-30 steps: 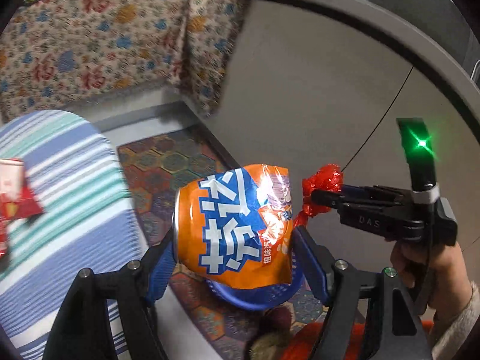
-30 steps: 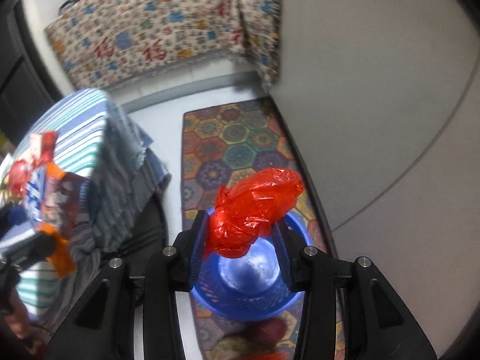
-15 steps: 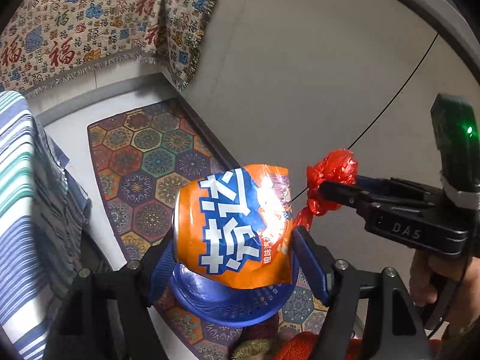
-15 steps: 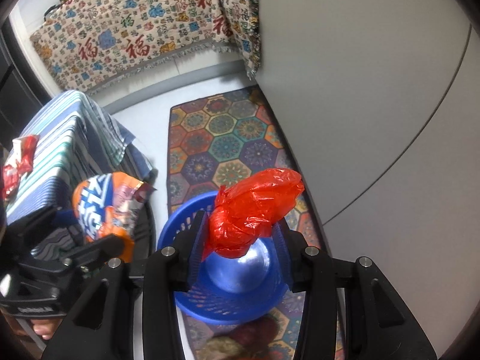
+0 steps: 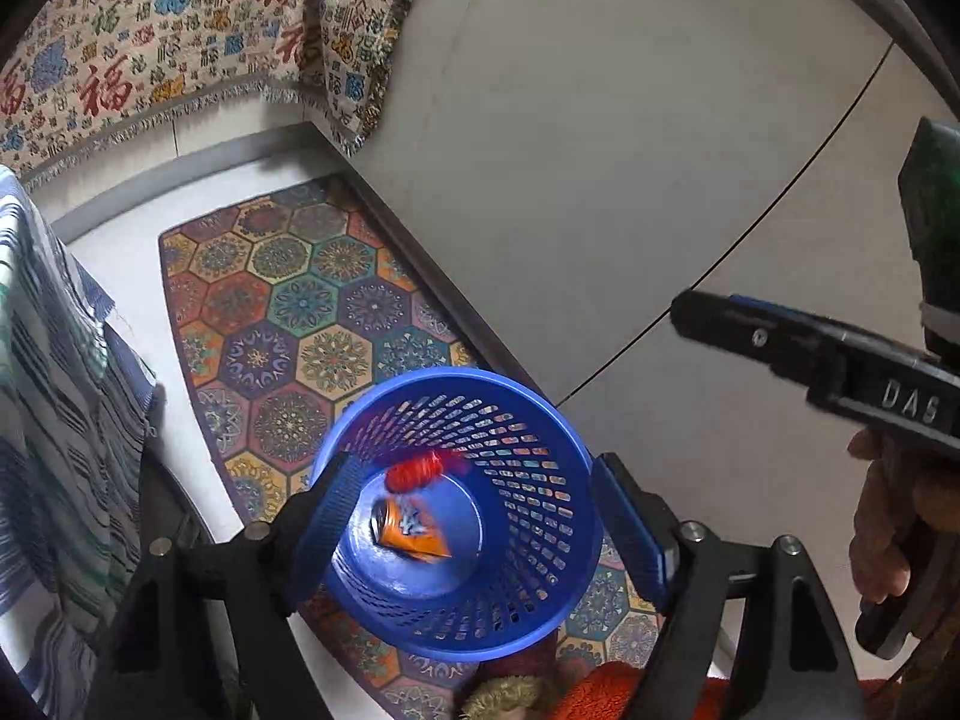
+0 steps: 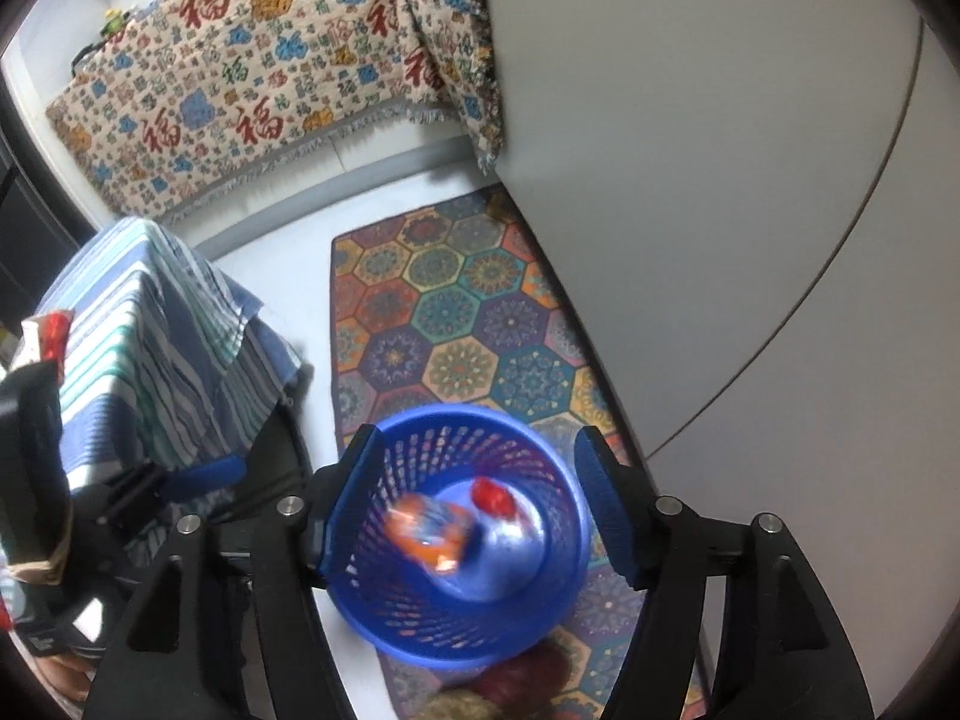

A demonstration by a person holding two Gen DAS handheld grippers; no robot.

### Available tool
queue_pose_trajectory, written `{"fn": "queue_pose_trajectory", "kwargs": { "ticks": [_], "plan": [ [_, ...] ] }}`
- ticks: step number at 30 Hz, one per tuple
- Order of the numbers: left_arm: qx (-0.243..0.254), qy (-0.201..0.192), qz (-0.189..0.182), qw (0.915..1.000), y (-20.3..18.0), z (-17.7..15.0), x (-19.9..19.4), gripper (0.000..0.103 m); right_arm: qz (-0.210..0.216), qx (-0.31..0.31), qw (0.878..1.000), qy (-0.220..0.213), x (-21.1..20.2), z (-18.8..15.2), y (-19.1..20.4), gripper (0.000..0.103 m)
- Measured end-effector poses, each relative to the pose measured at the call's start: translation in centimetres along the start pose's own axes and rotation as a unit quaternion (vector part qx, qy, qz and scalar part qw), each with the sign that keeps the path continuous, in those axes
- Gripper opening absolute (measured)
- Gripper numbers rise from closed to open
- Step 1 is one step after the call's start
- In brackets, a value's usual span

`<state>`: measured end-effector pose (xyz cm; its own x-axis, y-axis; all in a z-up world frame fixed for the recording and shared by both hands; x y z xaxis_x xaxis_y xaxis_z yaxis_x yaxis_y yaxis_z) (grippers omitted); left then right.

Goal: Collect trash
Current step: 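Open both tools to drop the bags into the blue wastebasket, then move both tools back over the table toward the remaining trash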

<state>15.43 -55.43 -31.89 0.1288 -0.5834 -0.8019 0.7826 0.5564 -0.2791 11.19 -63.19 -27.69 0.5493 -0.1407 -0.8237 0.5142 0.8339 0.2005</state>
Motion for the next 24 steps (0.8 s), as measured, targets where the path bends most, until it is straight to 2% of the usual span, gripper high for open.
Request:
{"fn": "queue_pose_trajectory", "kwargs": {
  "ticks": [5,9,14,18,24],
  "plan": [
    [0.008,-0.025,0.020,0.9994,0.1,-0.2,-3.2,0.081,0.001,-0.005,0.999,-0.044,-2.1,1.3,1.0,0.086],
    [0.011,-0.050,0.037,0.9980,0.2,-0.9,-7.6,0.081,-0.005,-0.021,0.996,-0.083,-4.3,2.2,2.4,0.089],
    [-0.008,-0.078,0.057,0.9953,2.1,-2.7,-14.2,0.081,-0.011,-0.056,0.989,-0.138,-7.3,2.8,5.4,0.093],
    [-0.022,-0.086,0.088,0.9922,5.0,-5.4,-18.8,0.081,0.010,-0.082,0.984,-0.157,-8.9,2.2,10.0,0.093],
    [-0.043,-0.079,0.168,0.9817,12.1,-11.4,-24.6,0.081,0.060,-0.131,0.974,-0.177,-11.1,0.0,19.1,0.099]
  ]
}}
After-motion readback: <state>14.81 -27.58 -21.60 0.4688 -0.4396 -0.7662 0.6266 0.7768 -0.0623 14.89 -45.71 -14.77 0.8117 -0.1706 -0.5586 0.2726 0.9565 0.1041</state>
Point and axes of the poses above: each gripper's, at about its wrist camera, not at the fingertips, and x roughly the way its jaws point, y to its left, z to its top, the point moved 10 cm from there along x, roughly the way its jaws point, and after that the axes turned 4 degrees about x, right-handed, at the moved point
